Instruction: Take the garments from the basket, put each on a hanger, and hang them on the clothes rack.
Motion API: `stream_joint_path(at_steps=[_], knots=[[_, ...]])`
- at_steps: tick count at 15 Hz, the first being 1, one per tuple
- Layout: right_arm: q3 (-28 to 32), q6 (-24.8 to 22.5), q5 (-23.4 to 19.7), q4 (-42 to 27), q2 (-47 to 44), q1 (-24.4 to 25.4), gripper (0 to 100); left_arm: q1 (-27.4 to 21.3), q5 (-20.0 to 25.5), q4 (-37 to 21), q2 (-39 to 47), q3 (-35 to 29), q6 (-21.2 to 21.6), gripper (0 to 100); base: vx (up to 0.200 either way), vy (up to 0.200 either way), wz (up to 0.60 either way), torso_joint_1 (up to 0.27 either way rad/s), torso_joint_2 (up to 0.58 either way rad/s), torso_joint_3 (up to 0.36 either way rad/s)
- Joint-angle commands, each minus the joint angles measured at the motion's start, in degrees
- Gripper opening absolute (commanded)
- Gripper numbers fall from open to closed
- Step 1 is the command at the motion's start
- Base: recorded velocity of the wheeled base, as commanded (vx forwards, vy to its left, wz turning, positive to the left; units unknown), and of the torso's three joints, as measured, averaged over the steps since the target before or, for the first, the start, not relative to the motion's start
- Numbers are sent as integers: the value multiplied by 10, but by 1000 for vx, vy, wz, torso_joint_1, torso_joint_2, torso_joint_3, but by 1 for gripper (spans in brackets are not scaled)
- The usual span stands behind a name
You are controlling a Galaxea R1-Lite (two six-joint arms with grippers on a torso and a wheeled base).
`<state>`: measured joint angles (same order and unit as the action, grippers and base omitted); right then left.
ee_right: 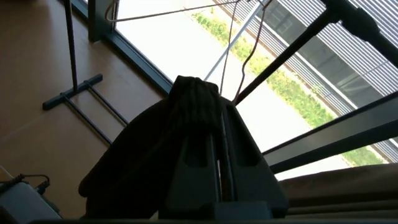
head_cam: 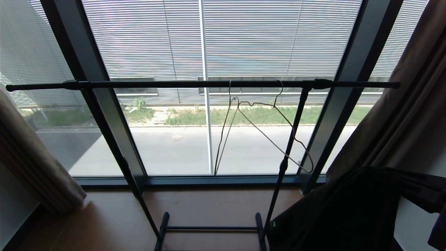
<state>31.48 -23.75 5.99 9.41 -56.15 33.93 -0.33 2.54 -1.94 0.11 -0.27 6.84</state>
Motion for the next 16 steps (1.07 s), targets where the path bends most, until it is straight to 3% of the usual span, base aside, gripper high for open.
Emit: stream_joint_path(at_steps=[1,2,3,4,7,9,12,16], knots=[[38,60,2,0,-56,20,0,0,11,-3,14,-8,14,100,0,0,0,0,0,0],[46,75,4,0,-66,25,0,0,13,-3,24,-14,15,100,0,0,0,0,0,0],[96,139,45,-4,-106,48,0,-1,23,1,115,-66,9,100,0,0,0,0,0,0],[120,155,75,-1,-128,60,0,-5,33,1,171,-103,-4,100,0,0,0,0,0,0],[181,201,140,-1,-195,84,0,-33,90,2,380,-229,-102,100,0,0,0,0,0,0],[212,217,191,-1,-240,89,0,-88,90,4,477,-272,-136,100,0,0,0,0,0,0],[259,238,245,-1,-294,104,0,-238,76,74,601,-303,-213,100,0,0,0,0,0,0],[285,242,254,-1,-331,117,0,-338,59,128,781,-366,-222,100,0,0,0,0,0,0]])
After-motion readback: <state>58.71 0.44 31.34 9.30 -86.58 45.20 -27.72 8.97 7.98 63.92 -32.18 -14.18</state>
